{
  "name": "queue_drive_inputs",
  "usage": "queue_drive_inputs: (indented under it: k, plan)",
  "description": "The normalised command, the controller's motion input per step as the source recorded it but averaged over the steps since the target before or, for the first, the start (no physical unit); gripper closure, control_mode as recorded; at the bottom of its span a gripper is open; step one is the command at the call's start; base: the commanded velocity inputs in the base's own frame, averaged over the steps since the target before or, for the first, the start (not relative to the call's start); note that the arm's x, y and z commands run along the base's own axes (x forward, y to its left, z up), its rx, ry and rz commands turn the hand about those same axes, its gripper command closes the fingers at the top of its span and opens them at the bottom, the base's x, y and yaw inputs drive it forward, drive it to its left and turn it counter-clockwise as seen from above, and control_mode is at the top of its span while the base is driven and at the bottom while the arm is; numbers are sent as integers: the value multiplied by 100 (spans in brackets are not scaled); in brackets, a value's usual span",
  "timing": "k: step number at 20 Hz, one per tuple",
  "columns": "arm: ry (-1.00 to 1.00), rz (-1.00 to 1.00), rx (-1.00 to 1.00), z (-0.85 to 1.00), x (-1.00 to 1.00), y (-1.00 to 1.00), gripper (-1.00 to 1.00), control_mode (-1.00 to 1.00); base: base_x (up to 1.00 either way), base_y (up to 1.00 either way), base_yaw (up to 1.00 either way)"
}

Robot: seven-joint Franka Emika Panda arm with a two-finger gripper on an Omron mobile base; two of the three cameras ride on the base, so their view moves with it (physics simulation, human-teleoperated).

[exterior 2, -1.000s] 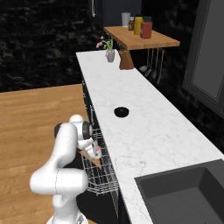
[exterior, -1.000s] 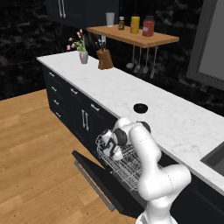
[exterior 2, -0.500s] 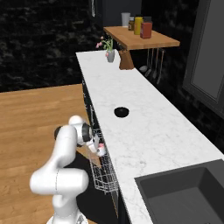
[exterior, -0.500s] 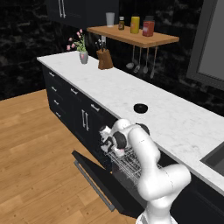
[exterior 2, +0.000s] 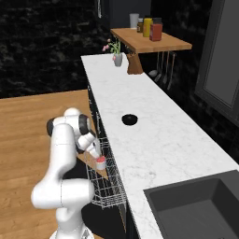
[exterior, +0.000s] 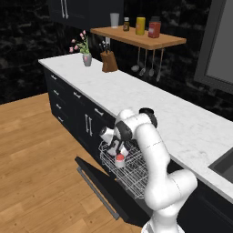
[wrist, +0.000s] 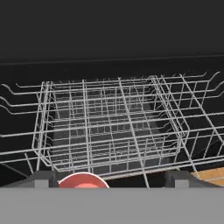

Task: Pick up the cup and bowl from the counter, place them in the dishwasher, and close the dishwasher door.

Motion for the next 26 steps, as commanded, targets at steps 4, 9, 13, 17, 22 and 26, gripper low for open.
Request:
queue_drive_inputs:
  k: [4, 9, 13, 17, 22, 26]
  plan:
    - [-26, 0, -1, 68, -73, 0, -100, -100, 0, 0, 0]
    - [-21, -1, 0, 79, -45, 2, -100, -100, 0, 0, 0]
    - [-8, 0, 19, 83, -3, 0, -100, -100, 0, 0, 0]
    - [-2, -2, 23, 90, 0, -1, -100, -100, 0, 0, 0]
    - [0, -9, 17, 93, 0, -1, -100, -100, 0, 0, 0]
    - [0, -7, 8, 94, 0, -5, -100, -100, 0, 0, 0]
